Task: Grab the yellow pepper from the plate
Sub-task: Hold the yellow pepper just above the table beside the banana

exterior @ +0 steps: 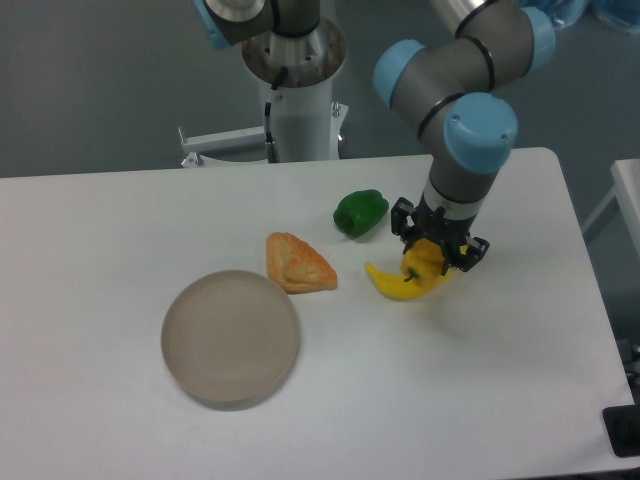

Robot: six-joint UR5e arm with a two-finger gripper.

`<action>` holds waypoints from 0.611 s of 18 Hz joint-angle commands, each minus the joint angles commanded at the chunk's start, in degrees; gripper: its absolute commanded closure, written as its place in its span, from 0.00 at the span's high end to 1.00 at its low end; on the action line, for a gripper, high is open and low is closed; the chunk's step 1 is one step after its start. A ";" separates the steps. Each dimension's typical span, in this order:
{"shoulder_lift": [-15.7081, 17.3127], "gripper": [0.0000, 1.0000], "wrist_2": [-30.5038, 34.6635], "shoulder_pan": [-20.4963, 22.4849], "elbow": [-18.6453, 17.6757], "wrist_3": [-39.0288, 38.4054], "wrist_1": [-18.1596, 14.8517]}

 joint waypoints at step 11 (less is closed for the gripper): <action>-2.47 0.04 2.19 -0.62 3.17 7.56 0.00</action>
